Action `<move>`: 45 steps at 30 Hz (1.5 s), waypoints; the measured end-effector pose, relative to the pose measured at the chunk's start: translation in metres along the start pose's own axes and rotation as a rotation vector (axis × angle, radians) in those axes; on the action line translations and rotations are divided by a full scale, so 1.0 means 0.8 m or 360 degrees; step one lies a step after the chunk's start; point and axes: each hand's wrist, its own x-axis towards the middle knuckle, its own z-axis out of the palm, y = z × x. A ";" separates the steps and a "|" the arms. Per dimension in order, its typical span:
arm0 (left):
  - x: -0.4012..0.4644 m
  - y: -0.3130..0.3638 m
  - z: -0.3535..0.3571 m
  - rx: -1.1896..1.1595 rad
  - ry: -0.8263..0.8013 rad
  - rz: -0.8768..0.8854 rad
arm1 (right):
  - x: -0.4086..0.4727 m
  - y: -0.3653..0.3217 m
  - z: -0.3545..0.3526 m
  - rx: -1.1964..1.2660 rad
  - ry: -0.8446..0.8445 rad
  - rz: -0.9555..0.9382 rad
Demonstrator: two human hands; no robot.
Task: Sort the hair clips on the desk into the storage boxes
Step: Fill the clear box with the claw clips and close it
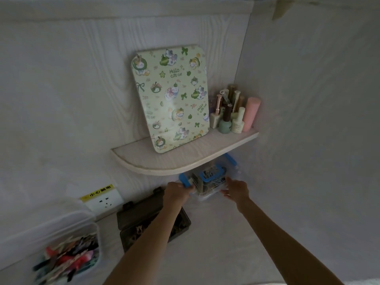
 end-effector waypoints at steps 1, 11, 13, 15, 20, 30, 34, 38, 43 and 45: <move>-0.003 -0.003 -0.002 0.0051 -0.0022 0.0020 | -0.007 -0.002 0.002 -0.0043 0.0002 -0.0009; -0.054 -0.106 -0.142 0.0343 0.0720 0.0288 | -0.079 0.054 0.057 -0.0336 -0.0740 0.0121; -0.069 -0.122 -0.156 0.0271 0.0801 0.0292 | -0.082 0.054 0.082 -0.0464 -0.0792 0.0019; -0.076 -0.141 -0.159 0.0226 0.0693 0.0133 | -0.092 0.047 0.110 -0.0532 -0.0848 -0.0035; -0.075 -0.154 -0.153 -0.0076 0.0214 -0.0484 | -0.100 0.038 0.130 -0.0601 -0.0847 -0.0051; -0.106 -0.157 -0.168 -0.0511 0.0060 -0.0490 | -0.086 0.059 0.102 -0.0435 -0.0974 0.0232; -0.113 -0.149 -0.176 -0.0778 0.0075 -0.0289 | -0.090 0.051 0.091 -0.0106 -0.0942 0.0082; -0.134 -0.144 -0.182 -0.0501 0.0233 -0.0022 | -0.110 0.036 0.073 -0.0466 -0.0957 -0.0236; -0.151 -0.182 -0.176 0.0812 -0.0071 0.0772 | -0.120 0.063 0.048 -0.1306 -0.1247 -0.1033; -0.151 -0.201 -0.165 0.1368 -0.0167 0.0889 | -0.120 0.088 0.042 -0.1540 -0.1181 -0.1478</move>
